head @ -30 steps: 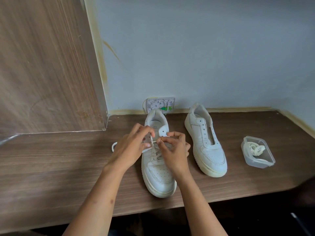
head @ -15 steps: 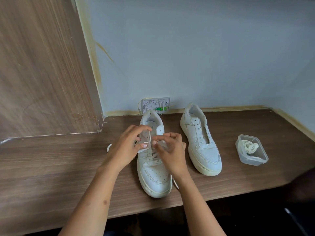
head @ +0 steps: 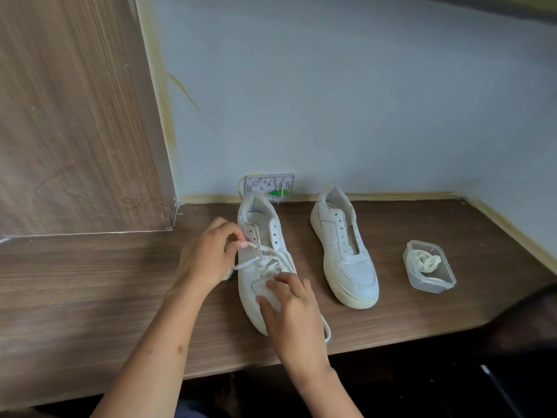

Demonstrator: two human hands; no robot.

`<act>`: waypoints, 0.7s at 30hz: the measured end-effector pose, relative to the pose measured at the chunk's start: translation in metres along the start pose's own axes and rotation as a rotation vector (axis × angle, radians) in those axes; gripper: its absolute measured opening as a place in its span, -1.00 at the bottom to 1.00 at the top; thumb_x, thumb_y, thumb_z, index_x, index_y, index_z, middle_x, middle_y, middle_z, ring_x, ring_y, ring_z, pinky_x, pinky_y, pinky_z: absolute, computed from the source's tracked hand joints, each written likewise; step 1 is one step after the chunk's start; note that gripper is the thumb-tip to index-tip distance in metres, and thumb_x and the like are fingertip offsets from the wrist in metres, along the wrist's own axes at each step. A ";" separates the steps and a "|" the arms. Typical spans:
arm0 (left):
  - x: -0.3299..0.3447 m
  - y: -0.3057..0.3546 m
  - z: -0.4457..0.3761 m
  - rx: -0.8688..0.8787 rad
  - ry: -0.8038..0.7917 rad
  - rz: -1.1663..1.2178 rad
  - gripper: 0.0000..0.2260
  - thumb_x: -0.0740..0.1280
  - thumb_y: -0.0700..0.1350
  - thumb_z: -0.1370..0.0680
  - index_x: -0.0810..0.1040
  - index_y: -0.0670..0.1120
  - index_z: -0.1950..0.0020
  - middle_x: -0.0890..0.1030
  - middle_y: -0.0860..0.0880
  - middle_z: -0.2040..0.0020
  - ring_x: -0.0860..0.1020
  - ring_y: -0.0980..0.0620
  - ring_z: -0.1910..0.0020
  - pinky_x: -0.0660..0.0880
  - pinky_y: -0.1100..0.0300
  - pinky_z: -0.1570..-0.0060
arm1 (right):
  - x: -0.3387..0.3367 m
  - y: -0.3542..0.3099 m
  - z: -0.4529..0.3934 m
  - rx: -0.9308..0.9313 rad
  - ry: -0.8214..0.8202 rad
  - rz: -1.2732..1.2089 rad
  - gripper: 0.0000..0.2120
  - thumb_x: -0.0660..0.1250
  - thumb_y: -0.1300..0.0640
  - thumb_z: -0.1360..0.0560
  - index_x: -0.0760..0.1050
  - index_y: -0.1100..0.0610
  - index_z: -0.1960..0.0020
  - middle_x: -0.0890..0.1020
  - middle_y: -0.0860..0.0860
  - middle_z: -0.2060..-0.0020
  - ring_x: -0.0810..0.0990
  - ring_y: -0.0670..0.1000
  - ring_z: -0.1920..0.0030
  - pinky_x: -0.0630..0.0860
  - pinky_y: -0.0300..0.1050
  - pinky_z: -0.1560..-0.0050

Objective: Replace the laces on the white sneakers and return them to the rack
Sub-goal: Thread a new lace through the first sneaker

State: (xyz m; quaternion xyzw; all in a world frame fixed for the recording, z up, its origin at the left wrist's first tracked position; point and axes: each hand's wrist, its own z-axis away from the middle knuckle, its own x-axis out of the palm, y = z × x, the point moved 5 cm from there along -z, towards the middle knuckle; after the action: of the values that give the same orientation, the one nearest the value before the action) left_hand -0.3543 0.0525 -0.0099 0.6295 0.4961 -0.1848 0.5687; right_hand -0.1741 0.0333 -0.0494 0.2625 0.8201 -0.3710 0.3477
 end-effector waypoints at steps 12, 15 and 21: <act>-0.004 -0.058 0.020 -0.621 -0.400 -0.204 -0.87 0.43 0.11 -0.47 0.64 0.07 0.14 0.62 0.03 0.03 0.58 -0.03 0.00 0.47 0.12 -0.03 | 0.010 0.040 -0.013 0.035 -0.194 0.047 -0.50 0.17 0.03 -0.65 0.19 0.13 -0.54 0.18 0.04 -0.55 0.07 0.04 -0.55 -0.09 -0.21 -0.50; -0.001 -0.035 0.014 -0.379 -0.234 -0.158 -0.89 0.41 0.15 -0.47 0.56 0.16 0.14 0.54 0.14 0.01 0.56 0.04 -0.03 0.47 0.09 -0.05 | 0.012 0.042 -0.014 0.042 -0.201 0.083 -0.48 0.20 -0.01 -0.63 0.22 0.14 -0.53 0.21 0.05 -0.54 0.14 0.07 -0.54 -0.04 -0.18 -0.50; 0.007 0.019 0.007 -0.110 -0.043 -0.118 -0.73 0.27 0.25 -0.53 0.60 0.09 0.08 0.58 0.15 0.10 0.51 0.14 0.15 0.32 0.18 0.16 | 0.014 0.038 -0.013 0.052 -0.108 0.251 -0.41 0.12 -0.15 -0.53 0.33 0.21 -0.41 0.46 0.14 -0.37 0.47 0.17 -0.34 0.39 0.01 -0.33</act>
State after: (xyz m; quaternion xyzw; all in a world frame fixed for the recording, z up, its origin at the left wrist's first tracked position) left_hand -0.3331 0.0521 -0.0074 0.5627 0.5295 -0.2038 0.6011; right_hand -0.1619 0.0688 -0.0701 0.3515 0.7511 -0.3592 0.4281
